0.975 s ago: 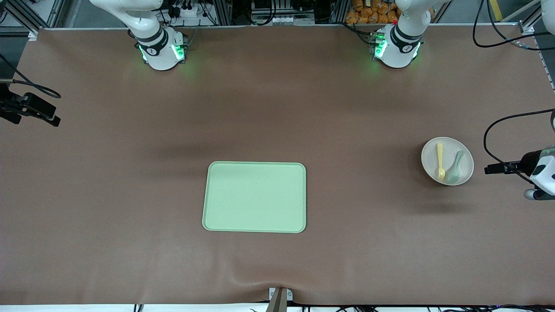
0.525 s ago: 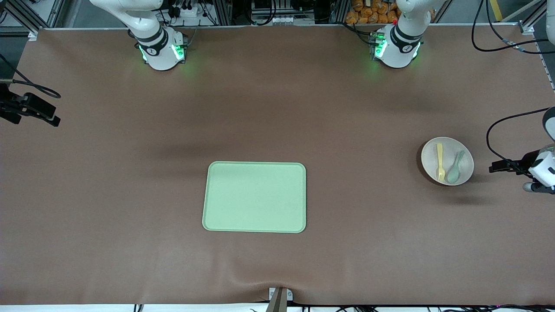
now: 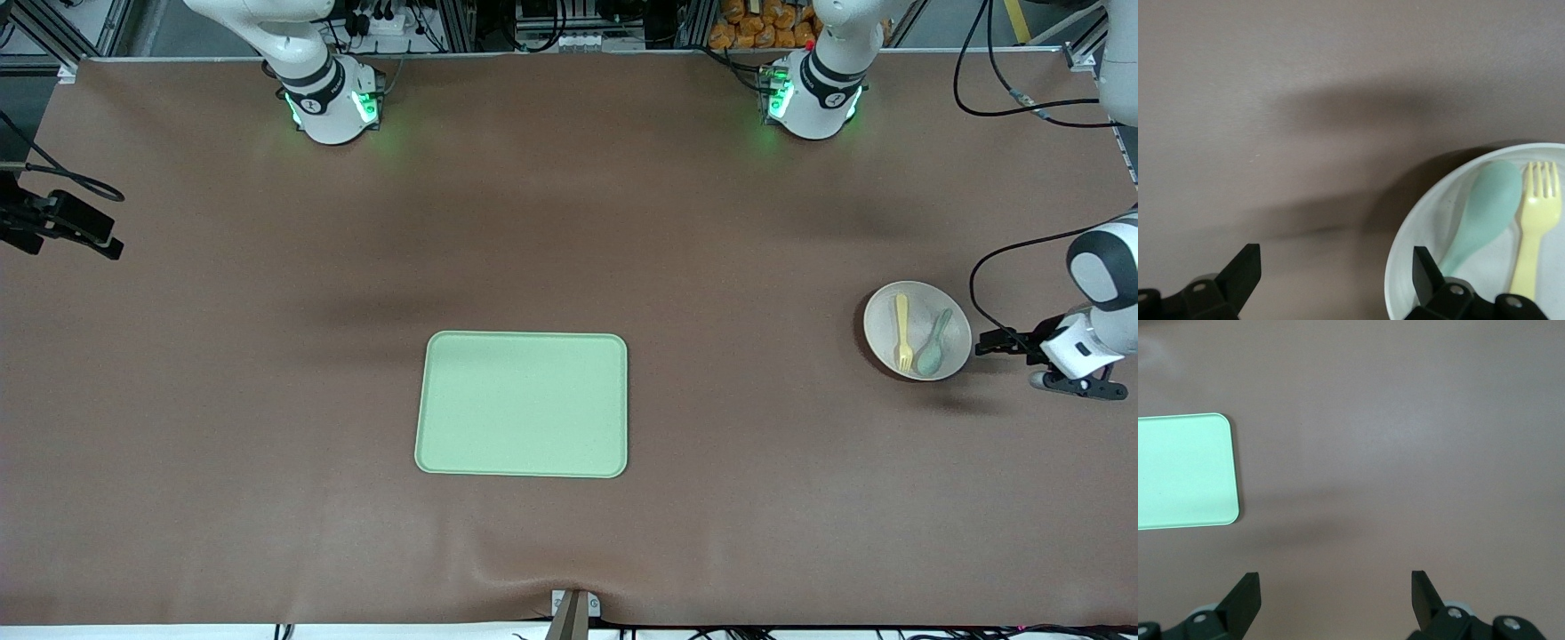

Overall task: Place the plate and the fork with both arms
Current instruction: 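Move the left gripper down to the rim of the white plate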

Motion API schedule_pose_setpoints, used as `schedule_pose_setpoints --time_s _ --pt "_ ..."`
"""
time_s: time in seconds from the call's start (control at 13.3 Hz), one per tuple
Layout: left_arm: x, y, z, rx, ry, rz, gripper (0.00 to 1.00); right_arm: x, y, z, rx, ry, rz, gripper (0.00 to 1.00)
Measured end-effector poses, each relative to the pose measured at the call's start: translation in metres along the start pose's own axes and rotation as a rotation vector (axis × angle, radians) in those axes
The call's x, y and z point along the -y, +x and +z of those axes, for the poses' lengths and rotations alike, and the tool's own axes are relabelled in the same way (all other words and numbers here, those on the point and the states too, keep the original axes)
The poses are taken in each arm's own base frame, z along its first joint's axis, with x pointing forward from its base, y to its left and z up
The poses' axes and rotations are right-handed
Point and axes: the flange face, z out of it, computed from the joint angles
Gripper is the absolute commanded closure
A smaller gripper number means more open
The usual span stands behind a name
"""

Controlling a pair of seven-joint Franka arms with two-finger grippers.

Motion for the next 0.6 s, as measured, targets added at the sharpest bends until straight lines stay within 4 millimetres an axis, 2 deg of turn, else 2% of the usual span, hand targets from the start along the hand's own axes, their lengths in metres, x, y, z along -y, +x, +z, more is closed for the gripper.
schedule_pose_setpoints --time_s 0.22,0.6 --pt "-0.012 -0.006 0.017 -0.014 0.003 0.010 0.00 0.000 0.000 0.000 0.000 0.000 0.001 0.00" --pt "-0.027 -0.008 0.020 -0.007 0.012 0.045 0.00 -0.001 0.000 0.000 0.000 0.000 0.001 0.00"
